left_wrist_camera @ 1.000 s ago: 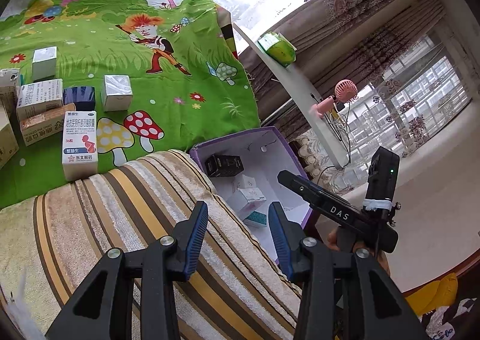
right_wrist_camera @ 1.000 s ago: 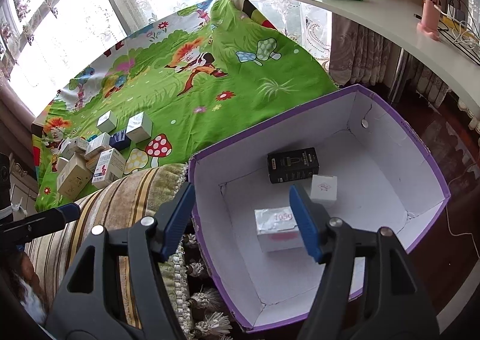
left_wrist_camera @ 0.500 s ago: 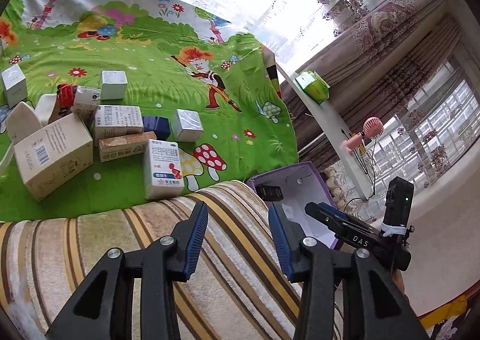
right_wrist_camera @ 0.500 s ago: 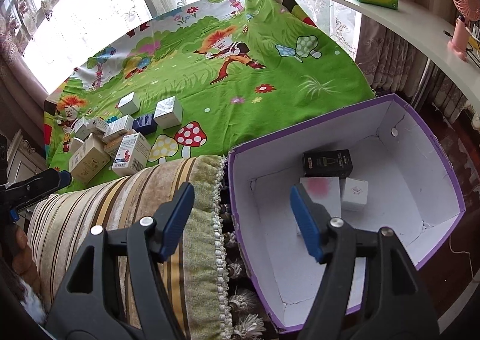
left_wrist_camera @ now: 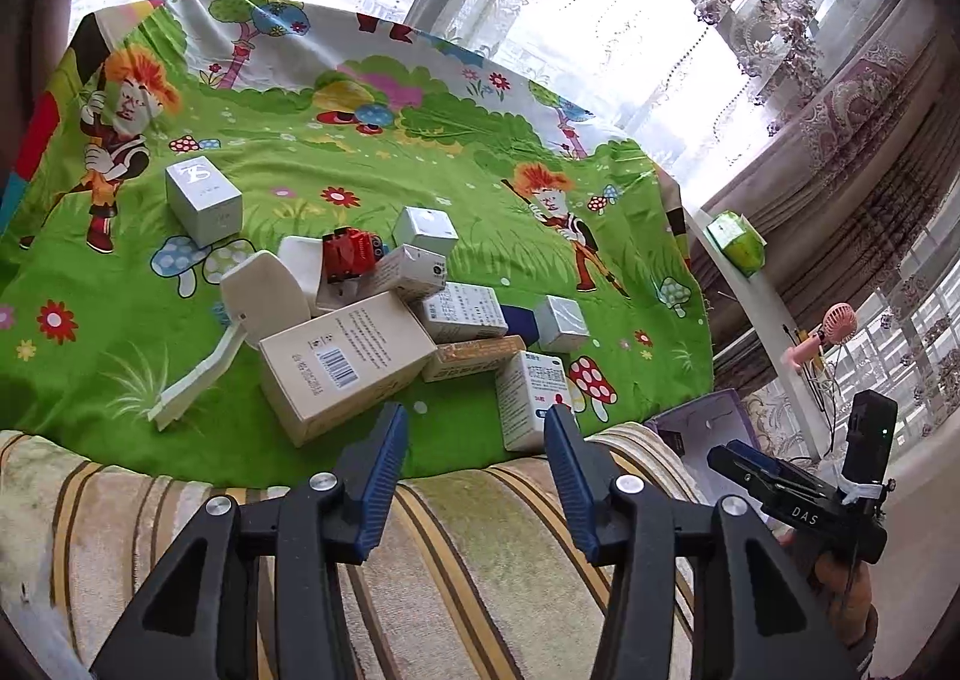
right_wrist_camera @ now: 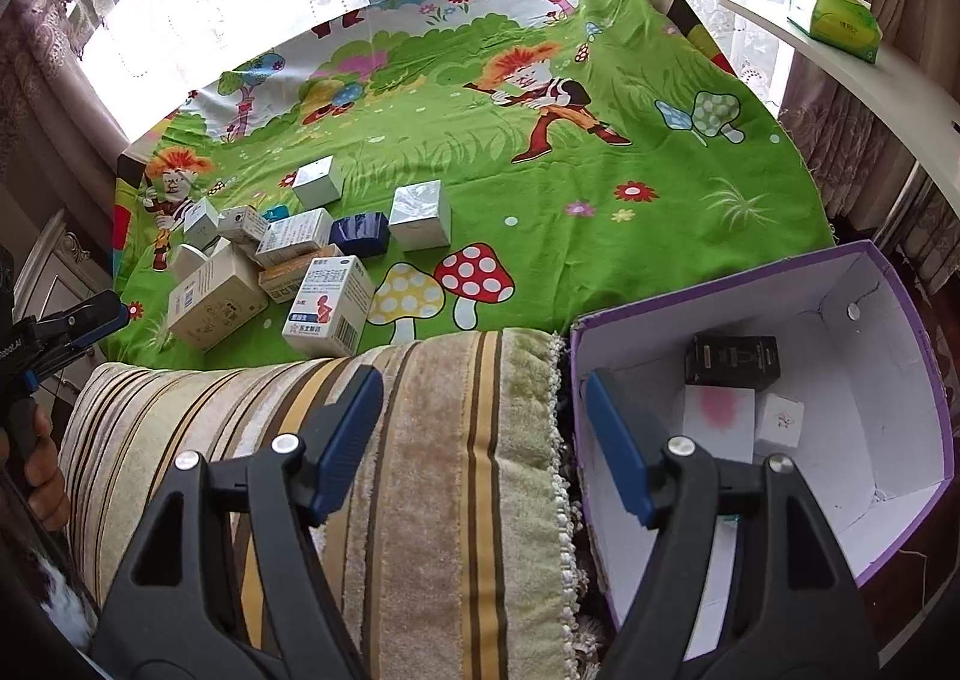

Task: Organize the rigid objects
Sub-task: 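Move both tools back over the table, then grasp the white plastic stand by its stem with the left tool while the right grasps the white medicine box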

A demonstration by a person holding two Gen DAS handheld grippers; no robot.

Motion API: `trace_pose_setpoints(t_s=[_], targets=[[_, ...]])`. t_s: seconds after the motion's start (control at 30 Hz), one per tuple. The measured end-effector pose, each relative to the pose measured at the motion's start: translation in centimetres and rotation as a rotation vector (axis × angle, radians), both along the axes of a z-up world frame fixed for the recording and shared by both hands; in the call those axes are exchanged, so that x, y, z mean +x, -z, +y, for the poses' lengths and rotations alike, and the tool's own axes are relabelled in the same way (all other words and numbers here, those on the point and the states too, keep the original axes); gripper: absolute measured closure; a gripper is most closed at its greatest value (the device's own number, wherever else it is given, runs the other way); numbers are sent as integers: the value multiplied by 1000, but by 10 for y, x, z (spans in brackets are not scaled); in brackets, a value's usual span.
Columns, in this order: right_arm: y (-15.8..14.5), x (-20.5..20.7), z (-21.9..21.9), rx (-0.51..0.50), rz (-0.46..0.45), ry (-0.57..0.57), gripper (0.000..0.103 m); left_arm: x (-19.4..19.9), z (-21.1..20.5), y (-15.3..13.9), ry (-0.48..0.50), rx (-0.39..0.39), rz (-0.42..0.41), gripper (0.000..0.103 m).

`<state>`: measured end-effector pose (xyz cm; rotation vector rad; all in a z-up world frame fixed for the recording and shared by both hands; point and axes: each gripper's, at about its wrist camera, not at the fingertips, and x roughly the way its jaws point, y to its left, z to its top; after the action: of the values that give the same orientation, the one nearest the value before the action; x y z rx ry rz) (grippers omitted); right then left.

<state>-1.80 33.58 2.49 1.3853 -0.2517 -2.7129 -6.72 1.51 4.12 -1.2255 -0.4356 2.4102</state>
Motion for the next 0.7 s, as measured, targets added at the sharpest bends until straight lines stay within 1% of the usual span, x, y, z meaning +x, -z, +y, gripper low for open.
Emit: trace_pose_setpoints(t_s=[0.2, 0.33, 0.43, 0.57, 0.63, 0.7], targets=[[4, -26, -41, 13, -30, -75, 29, -15, -27, 2, -65, -59, -1, 50], [6, -44, -67, 38, -49, -128, 29, -33, -46, 8, -107, -88, -30, 50], [12, -57, -84, 53, -70, -157, 29, -49, -58, 16, -120, -128, -61, 50], [23, -72, -100, 72, -110, -187, 29, -67, -71, 30, -107, -183, -122, 50], [28, -78, -105, 85, -125, -191, 29, -72, -73, 38, -72, -226, -156, 50], [34, -84, -107, 94, -139, -191, 29, -73, -71, 44, -37, -281, -170, 50]])
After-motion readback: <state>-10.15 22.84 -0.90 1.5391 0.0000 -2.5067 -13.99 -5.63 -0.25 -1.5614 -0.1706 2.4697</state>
